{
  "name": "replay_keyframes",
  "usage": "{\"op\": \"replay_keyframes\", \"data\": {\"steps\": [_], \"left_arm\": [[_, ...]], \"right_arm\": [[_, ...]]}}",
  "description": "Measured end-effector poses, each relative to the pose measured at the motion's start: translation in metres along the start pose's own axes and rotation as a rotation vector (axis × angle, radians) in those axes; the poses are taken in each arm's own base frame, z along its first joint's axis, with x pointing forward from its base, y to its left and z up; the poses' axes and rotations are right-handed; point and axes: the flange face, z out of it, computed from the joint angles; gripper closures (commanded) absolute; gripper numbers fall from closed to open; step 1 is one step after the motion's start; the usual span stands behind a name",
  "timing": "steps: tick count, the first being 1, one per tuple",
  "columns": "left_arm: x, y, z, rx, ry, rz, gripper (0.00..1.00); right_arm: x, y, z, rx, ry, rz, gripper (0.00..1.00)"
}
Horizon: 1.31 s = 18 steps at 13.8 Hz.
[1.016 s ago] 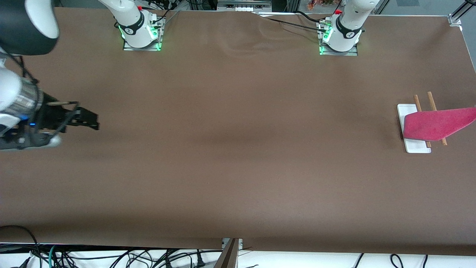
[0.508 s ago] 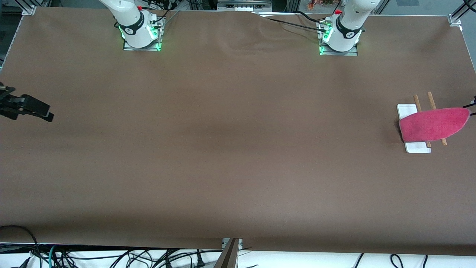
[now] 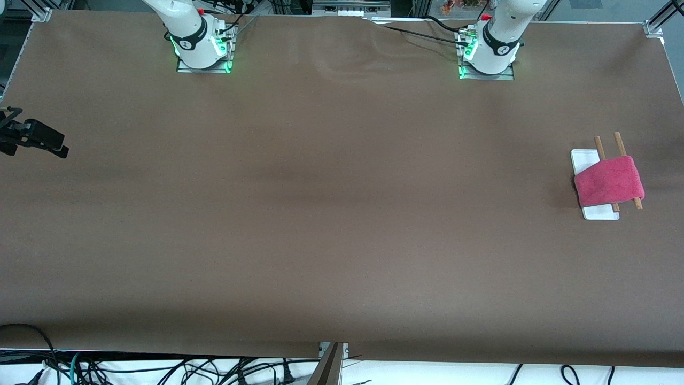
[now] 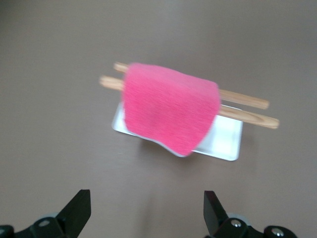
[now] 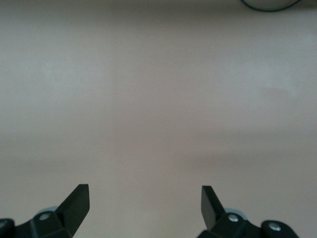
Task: Pass towel and hang on rack
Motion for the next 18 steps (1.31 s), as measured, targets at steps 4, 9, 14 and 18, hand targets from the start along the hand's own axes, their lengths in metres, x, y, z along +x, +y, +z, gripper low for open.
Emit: {"op": "replay_keyframes", "data": {"steps": [4,9,14,18], "left_arm": [[0.081,-0.038,-0.037,0.049,-0.057,0.011,0.00],[0.188,-0.049,-0.048,-0.011,-0.081,-0.242,0.00],[0.345,-0.063,-0.015,-0.068,-0.107,-0.497,0.00],[0.434,-0.055,0.009,-0.099,-0.137,-0.617,0.00]], "right_arm": [[-0.016,0.006,0.015,0.002,-0.035,-0.010,0.00],[-0.017,0.008,0.017,0.003,-0.038,-0.046,0.00],[-0.015,0.006,0.016,0.002,-0.020,-0.056,0.00],[-0.015,0.006,0.015,0.002,-0.016,-0.057,0.00]]}}
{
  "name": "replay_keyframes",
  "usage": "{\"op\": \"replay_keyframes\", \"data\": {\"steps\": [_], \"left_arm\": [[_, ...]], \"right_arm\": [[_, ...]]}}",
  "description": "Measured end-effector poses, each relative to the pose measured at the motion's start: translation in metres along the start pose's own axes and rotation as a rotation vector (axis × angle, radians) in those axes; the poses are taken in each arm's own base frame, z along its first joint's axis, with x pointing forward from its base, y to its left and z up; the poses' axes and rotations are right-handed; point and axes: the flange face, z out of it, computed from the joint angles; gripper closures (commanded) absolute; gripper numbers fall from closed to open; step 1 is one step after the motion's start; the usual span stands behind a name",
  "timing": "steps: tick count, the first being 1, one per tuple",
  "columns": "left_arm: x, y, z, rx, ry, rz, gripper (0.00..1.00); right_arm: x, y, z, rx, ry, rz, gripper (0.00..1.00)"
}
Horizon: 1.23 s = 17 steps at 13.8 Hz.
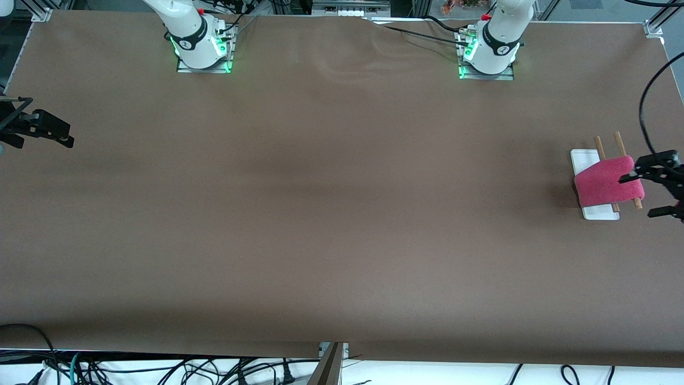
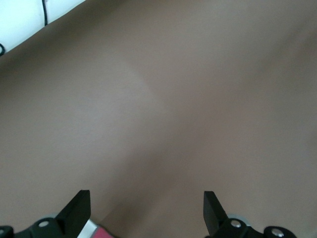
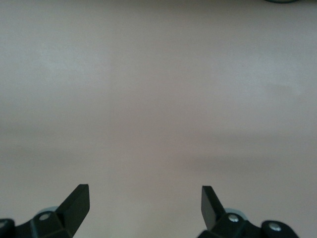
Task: Pass towel and hang on rack
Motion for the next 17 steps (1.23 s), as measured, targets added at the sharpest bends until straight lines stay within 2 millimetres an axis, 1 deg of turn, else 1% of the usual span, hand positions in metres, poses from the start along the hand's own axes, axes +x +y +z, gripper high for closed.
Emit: {"op": "replay_keyframes", "data": {"steps": [1,2,4,5,6,7,8,9,10,12,14,15,17], "left_arm": [[0.016,0.017,0.003,0.001,-0.011,-0.019,0.00],[0.032,0.039,0.007,0.012,-0.035,-0.040,0.00],[0.061,0.095,0.012,0.076,-0.106,-0.117,0.00],[0.068,0.124,0.013,0.116,-0.142,-0.170,0.00],[0.069,0.148,0.013,0.153,-0.169,-0.231,0.00],[0.065,0.167,0.011,0.181,-0.183,-0.299,0.00],[0.058,0.178,0.009,0.199,-0.189,-0.371,0.00],[0.048,0.183,0.009,0.209,-0.194,-0.439,0.00],[0.038,0.182,0.009,0.212,-0.202,-0.492,0.00],[0.018,0.169,0.008,0.213,-0.210,-0.562,0.00],[0.002,0.155,0.002,0.212,-0.210,-0.605,0.00],[-0.002,0.154,-0.001,0.211,-0.213,-0.614,0.00],[-0.001,0.157,-0.007,0.217,-0.201,-0.621,0.00]], "right_arm": [[0.000,0.000,0.000,0.000,0.002,0.000,0.00],[0.001,0.000,0.001,0.000,0.004,-0.002,0.00],[0.004,-0.003,0.003,0.000,0.006,-0.008,0.00],[0.007,-0.005,0.004,-0.001,0.011,-0.011,0.00],[0.010,-0.006,0.003,-0.001,0.017,-0.014,0.00],[0.014,-0.007,0.003,-0.001,0.021,-0.018,0.00],[0.017,-0.009,0.003,-0.002,0.022,-0.021,0.00],[0.019,-0.010,0.003,-0.003,0.023,-0.023,0.00],[0.019,-0.010,0.004,-0.004,0.023,-0.023,0.00],[0.020,-0.010,0.004,-0.005,0.023,-0.023,0.00],[0.020,-0.010,0.003,-0.005,0.025,-0.023,0.00],[0.020,-0.010,0.003,-0.005,0.025,-0.023,0.00],[0.020,-0.013,0.002,-0.005,0.026,-0.029,0.00]]}}
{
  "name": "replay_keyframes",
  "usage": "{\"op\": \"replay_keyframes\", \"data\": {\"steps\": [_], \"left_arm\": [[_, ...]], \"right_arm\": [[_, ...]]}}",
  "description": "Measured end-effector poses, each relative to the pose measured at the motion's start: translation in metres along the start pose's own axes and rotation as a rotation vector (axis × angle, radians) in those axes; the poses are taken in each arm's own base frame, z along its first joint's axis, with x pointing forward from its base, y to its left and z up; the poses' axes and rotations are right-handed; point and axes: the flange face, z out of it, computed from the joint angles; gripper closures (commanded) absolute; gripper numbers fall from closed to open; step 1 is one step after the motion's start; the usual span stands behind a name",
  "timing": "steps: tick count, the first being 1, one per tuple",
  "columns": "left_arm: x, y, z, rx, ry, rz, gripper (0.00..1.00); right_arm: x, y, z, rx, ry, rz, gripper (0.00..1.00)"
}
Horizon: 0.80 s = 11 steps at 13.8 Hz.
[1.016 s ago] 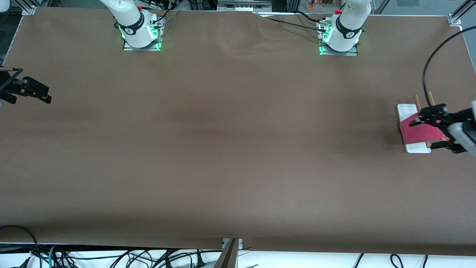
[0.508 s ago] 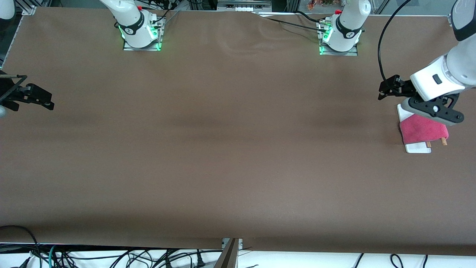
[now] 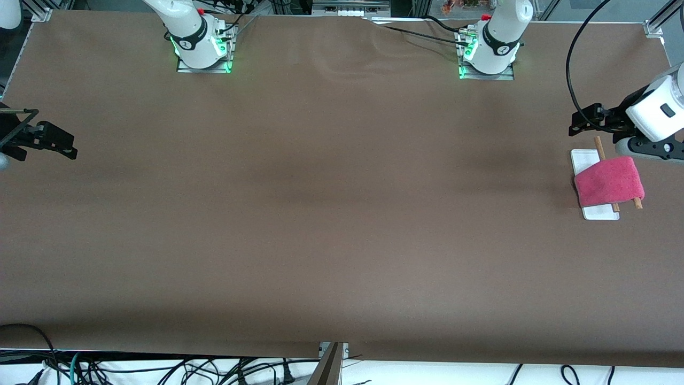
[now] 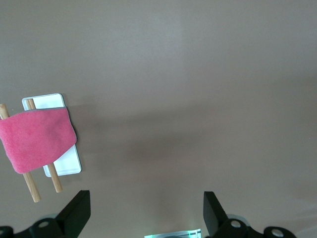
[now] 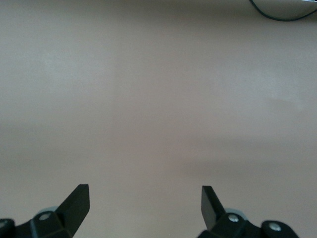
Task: Pass towel and hang on rack
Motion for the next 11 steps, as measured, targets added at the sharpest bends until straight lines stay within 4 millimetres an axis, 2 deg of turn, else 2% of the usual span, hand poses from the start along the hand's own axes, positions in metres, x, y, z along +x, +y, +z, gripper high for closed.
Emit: {"op": "replay_keyframes", "data": {"steps": [2,7,11], "left_arm": [[-0.001,0.000,-0.006,0.003,0.019,-0.018,0.00],[-0.005,-0.026,-0.014,0.000,0.047,-0.090,0.00],[-0.005,-0.026,-0.020,0.001,0.060,-0.113,0.00]], "right_arm": [[0.000,-0.004,0.000,0.000,0.001,-0.006,0.00],[0.002,-0.004,0.003,0.001,-0.004,-0.007,0.00],[0.003,-0.004,0.005,0.001,-0.007,-0.007,0.00]]}}
